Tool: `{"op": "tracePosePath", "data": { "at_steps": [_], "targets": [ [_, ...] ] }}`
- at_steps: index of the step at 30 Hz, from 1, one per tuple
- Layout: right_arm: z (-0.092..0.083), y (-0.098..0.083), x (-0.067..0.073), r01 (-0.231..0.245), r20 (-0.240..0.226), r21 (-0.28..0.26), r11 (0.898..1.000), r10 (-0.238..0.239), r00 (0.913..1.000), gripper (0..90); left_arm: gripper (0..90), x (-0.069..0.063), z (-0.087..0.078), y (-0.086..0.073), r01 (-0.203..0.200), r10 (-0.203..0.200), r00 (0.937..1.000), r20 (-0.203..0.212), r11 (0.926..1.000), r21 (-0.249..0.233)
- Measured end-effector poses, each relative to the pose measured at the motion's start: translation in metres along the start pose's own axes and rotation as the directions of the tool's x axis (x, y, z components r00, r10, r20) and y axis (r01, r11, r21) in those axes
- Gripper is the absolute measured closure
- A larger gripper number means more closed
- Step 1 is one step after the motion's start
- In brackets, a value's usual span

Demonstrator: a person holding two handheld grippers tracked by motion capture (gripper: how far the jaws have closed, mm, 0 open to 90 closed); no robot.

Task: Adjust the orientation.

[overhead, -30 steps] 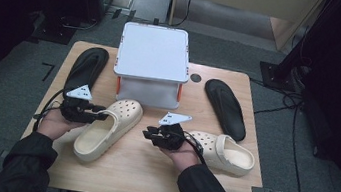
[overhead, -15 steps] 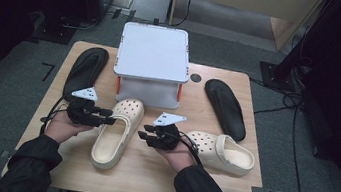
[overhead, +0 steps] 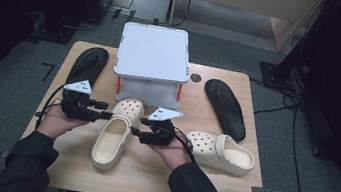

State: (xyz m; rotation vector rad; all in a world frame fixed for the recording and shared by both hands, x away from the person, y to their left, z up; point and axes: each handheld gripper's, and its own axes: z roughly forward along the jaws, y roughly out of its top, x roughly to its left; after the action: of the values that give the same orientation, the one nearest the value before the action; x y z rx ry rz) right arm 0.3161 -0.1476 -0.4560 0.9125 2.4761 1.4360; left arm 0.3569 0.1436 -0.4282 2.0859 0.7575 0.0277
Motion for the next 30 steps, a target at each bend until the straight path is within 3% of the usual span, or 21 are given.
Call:
{"op": "tracePosePath", "data": {
  "at_steps": [2, 7, 9, 10, 11, 12, 19, 21, 24, 25, 30],
  "targets": [
    [0.008, 0.004, 0.002, -0.002, -0.003, 0.003, 1.0, 0.002, 1.0, 44.6, 51.9, 0.004, -0.001, 0.007, 0.038, -0.038, 0.9993, 0.006, 0.9992, -0.012],
    [0.022, 0.013, 0.004, -0.044, -0.016, -0.012, 0.999, 0.044, 0.9989, 41.6, 52.9, 0.011, -0.003, 0.022, 0.05, -0.05, 0.9988, 0.004, 0.9983, -0.029],
    [0.024, 0.015, 0.007, -0.034, -0.016, 0.001, 0.999, 0.034, 0.9993, 41.1, 53.3, 0.012, -0.004, 0.024, 0.046, -0.046, 0.9989, 0.004, 0.9984, -0.032],
    [0.029, 0.018, 0.012, -0.003, -0.008, 0.011, 1.0, 0.003, 1.0, 38.5, 53.9, 0.014, -0.006, 0.032, 0.044, -0.043, 0.999, 0.006, 0.9981, -0.044],
    [0.029, 0.018, 0.012, -0.003, -0.008, 0.011, 1.0, 0.003, 1.0, 38.5, 54.1, 0.014, -0.006, 0.032, 0.044, -0.043, 0.999, 0.006, 0.9981, -0.044],
    [0.033, 0.02, 0.017, 0.045, 0.034, 0.022, 0.999, -0.046, 0.9984, 38.5, 54.3, 0.016, -0.008, 0.04, 0.036, -0.036, 0.9993, 0.003, 0.9979, -0.053],
    [0.044, 0.021, 0.021, 0.11, 0.121, 0.043, 0.993, -0.114, 0.986, 40.7, 56.1, 0.024, -0.01, 0.059, 0.033, -0.034, 0.9994, -0.008, 0.9971, -0.068],
    [0.046, 0.019, 0.02, 0.159, 0.163, 0.048, 0.986, -0.165, 0.9728, 46.2, 56.8, 0.027, -0.01, 0.067, 0.026, -0.027, 0.9995, -0.014, 0.9976, -0.064],
    [0.045, 0.019, 0.017, 0.137, 0.15, 0.041, 0.99, -0.142, 0.9785, 50.0, 57.6, 0.028, -0.012, 0.072, 0.028, -0.028, 0.9996, -0.008, 0.9968, -0.074],
    [0.042, 0.021, 0.017, 0.141, 0.142, 0.037, 0.989, -0.145, 0.9792, 58.2, 57.8, 0.028, -0.015, 0.076, 0.022, -0.023, 0.9997, -0.008, 0.9965, -0.081],
    [0.034, 0.024, 0.019, 0.202, 0.159, 0.066, 0.977, -0.211, 0.9646, 68.3, 60.4, 0.026, -0.02, 0.089, 0.022, -0.025, 0.9994, -0.025, 0.9955, -0.092]
  ]
}}
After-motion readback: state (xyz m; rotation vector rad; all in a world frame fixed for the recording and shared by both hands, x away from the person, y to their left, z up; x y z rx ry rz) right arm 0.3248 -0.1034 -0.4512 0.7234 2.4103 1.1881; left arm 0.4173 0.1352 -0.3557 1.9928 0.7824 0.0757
